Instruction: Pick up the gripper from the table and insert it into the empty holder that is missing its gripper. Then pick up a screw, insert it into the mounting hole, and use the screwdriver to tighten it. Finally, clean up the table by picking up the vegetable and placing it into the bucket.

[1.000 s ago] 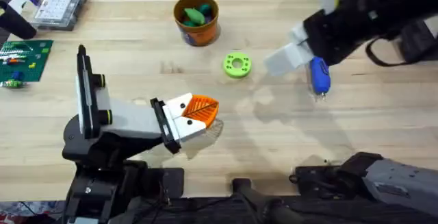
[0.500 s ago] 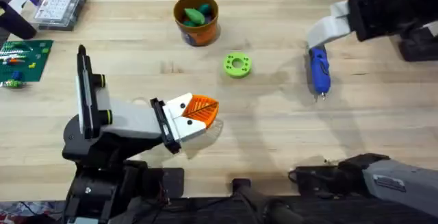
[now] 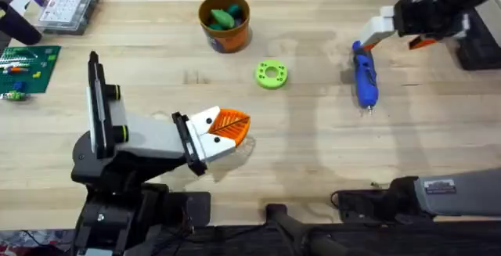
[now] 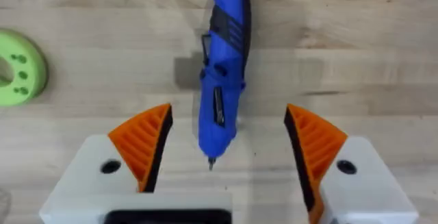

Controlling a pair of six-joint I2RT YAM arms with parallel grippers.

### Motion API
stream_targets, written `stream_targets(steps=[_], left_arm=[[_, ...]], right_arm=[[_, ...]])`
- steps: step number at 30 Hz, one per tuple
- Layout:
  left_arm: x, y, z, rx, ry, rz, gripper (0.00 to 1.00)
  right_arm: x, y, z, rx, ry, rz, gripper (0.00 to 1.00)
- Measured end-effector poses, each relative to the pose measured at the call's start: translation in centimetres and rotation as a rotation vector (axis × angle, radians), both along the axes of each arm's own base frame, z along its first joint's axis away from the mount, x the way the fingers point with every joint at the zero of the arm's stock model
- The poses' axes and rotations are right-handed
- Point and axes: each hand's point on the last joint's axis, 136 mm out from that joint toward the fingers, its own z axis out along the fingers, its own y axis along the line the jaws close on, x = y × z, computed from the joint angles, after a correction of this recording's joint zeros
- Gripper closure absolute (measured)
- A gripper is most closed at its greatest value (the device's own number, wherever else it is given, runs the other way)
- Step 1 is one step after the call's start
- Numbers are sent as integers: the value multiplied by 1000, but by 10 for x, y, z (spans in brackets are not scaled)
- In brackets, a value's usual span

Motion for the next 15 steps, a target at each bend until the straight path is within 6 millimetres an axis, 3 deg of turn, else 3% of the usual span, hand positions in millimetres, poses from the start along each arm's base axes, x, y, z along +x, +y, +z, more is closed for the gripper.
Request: stream_targets(steps=[1, 2, 5, 15], left_arm=[[0, 0, 0, 0, 0, 0, 996], [0, 0, 0, 0, 0, 0, 996], [0, 0, 0, 0, 0, 0, 996], [0, 0, 0, 0, 0, 0, 996]], right_arm=[[6, -1, -7, 6, 7, 5, 6], [20, -3, -32, 27, 37, 24, 6], [27, -1, -51, 40, 70, 49, 6], [35, 0, -94, 58, 146, 85, 6]])
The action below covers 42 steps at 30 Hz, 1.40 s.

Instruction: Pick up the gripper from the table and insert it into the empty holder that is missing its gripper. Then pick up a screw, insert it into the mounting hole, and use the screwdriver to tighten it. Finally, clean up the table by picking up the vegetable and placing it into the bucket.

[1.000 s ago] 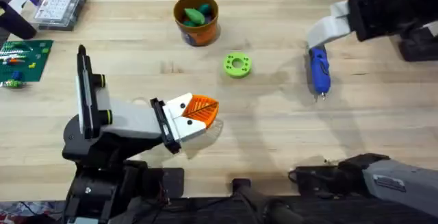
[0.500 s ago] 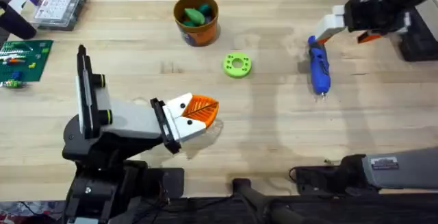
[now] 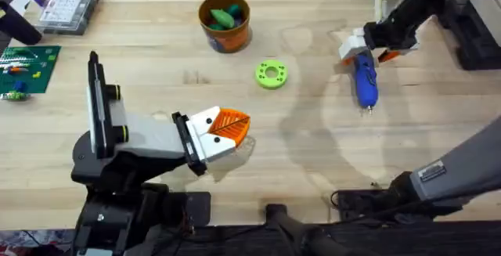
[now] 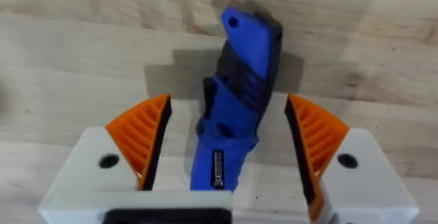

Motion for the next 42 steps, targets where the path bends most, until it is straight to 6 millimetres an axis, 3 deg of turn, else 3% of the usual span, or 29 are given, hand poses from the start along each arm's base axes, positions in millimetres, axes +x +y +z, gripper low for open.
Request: stream_targets(steps=[9, 15, 18, 23, 24, 38, 42], left_arm=[[0, 0, 0, 0, 0, 0, 996], [0, 0, 0, 0, 0, 0, 996], [0, 0, 0, 0, 0, 0, 996], [0, 0, 0, 0, 0, 0, 996], [0, 0, 0, 0, 0, 0, 996], [0, 0, 0, 0, 0, 0, 996], [0, 0, 0, 0, 0, 0, 996]], right_arm=[[-2, -1, -26, 3, 62, 1, 7], [-2, -2, -27, 0, 65, 2, 33], [-2, -4, -27, -9, 64, 4, 215], [-2, -6, -28, -7, 67, 2, 870], [-2, -6, -30, -7, 71, 1, 957], [-3, -4, -28, 1, 76, -1, 974], [5, 0, -15, 19, 39, -6, 974]])
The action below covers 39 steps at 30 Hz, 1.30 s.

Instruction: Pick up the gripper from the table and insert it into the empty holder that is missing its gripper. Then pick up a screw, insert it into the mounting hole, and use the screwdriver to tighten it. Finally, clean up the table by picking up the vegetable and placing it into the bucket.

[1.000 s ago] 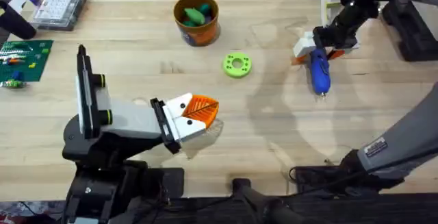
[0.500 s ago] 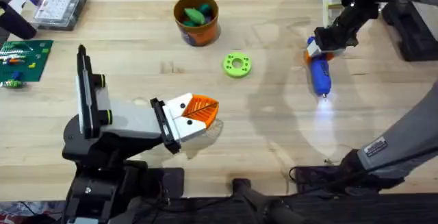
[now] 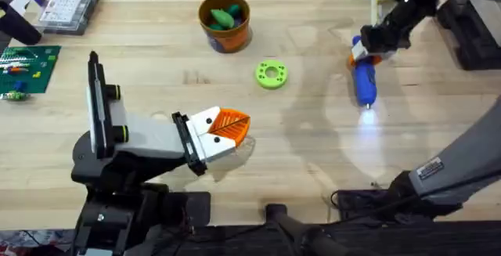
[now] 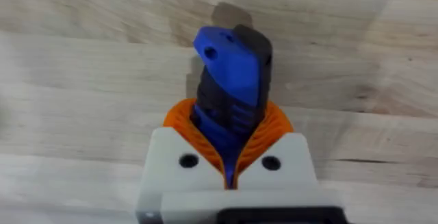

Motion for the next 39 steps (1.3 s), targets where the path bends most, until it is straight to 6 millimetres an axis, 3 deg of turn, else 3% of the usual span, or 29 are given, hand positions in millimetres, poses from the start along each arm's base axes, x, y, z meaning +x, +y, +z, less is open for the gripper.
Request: stream_targets(steps=[2, 5, 11, 16, 21, 25, 32, 39], left_arm=[[0, 0, 0, 0, 0, 0, 996], [0, 0, 0, 0, 0, 0, 996], [0, 0, 0, 0, 0, 0, 996], [0, 0, 0, 0, 0, 0, 996], [0, 0, 0, 0, 0, 0, 996], [0, 0, 0, 0, 0, 0, 996], [0, 0, 0, 0, 0, 0, 996], [0, 0, 0, 0, 0, 0, 996]], right_arm=[[9, 5, 17, 13, -52, 5, 974], [27, 15, 59, 26, -177, 20, 974], [60, 51, 177, 44, -503, 87, 974], [64, 98, 277, 92, -761, 185, 974], [55, 150, 352, 185, -967, 302, 974], [41, 188, 385, 277, -1050, 396, 974], [21, 238, 408, 438, -1106, 531, 974], [-21, 263, 439, 543, -1160, 616, 975]])
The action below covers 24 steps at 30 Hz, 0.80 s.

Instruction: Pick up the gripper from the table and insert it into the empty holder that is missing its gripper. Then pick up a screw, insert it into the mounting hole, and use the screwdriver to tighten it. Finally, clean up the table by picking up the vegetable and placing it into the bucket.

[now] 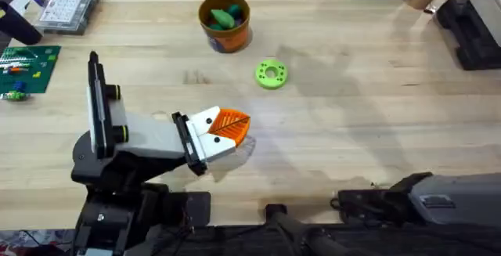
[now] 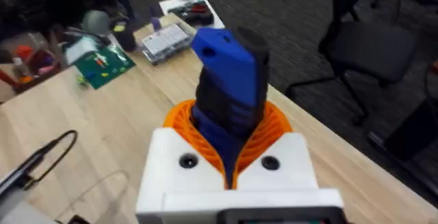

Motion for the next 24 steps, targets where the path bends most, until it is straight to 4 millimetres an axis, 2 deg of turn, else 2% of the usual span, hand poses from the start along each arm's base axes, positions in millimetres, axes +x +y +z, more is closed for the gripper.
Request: stream_targets(steps=[4, 8, 11, 17, 20, 24], left_arm=[[0, 0, 0, 0, 0, 0, 996], [0, 0, 0, 0, 0, 0, 996], [0, 0, 0, 0, 0, 0, 996], [0, 0, 0, 0, 0, 0, 996], [0, 0, 0, 0, 0, 0, 996], [0, 0, 0, 0, 0, 0, 996]], right_arm=[[-18, 0, 15, 26, -24, 22, 975], [-22, 1, 14, 49, -24, 31, 975], [-17, 8, 5, 70, -36, 50, 975], [-7, 19, -33, 121, -50, 81, 975], [-15, 19, -48, 153, -79, 107, 975], [-36, 23, -45, 225, -161, 190, 975]])
